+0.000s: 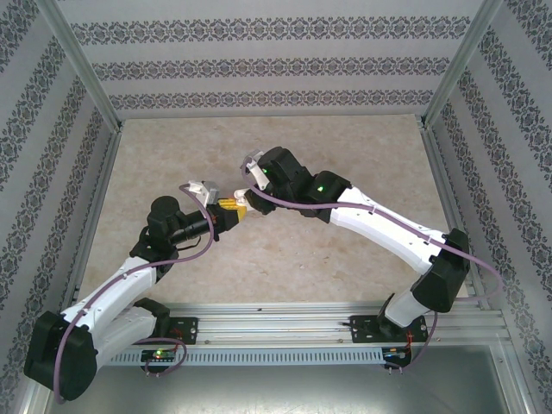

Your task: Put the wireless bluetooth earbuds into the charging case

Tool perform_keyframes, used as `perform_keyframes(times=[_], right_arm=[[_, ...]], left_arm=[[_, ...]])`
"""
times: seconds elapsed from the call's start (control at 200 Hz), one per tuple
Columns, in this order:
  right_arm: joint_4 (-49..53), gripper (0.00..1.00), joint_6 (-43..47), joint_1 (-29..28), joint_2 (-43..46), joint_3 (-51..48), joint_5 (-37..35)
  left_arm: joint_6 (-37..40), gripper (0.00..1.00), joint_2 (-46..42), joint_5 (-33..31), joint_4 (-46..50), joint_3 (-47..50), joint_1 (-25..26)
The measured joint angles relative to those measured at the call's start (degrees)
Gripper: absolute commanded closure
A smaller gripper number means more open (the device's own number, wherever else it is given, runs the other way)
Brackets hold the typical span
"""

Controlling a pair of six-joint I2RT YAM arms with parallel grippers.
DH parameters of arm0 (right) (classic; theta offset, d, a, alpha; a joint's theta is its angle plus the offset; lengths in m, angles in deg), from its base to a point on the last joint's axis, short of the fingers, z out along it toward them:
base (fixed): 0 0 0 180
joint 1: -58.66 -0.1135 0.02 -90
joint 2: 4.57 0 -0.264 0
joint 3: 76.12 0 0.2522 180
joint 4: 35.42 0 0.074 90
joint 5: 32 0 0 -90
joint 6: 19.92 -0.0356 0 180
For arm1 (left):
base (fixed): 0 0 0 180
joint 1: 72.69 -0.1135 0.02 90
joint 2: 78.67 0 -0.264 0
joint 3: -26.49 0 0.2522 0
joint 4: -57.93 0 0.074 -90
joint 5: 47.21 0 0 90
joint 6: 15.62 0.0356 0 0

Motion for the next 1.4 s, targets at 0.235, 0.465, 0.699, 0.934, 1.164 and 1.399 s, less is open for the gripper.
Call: perform_keyframes(times=[0.235, 0.465, 0.699, 0.934, 1.164, 1.399], right_arm=[[0.0, 0.76, 1.1, 0.0, 0.0, 0.0, -0.2], [1.1, 0.76, 3.2, 0.0, 0.0, 0.0, -1.3], [1.2, 0.76, 5.6, 0.0, 0.0, 0.0, -1.0], [1.4, 0.75, 6.5, 0.2, 0.1, -0.1, 1.8], [1.3, 0.75, 6.6, 1.2, 0.6, -1.0, 5.7], [1.1, 0.73, 5.9, 2.9, 1.0, -1.6, 10.0]], left_arm=[[-0.4, 1.0, 0.1, 0.0, 0.0, -0.2, 0.0], [-0.4, 1.0, 0.1, 0.0, -0.2, -0.3, 0.0], [-0.8, 1.0, 0.5, 0.2, -0.7, -0.4, 0.0], [-1.1, 1.0, 0.9, 0.8, -0.9, -0.4, 0.0], [-1.7, 1.0, 1.7, 1.7, -0.9, -0.4, 0.0], [-2.3, 1.0, 1.7, 2.2, -1.6, -0.3, 0.0]])
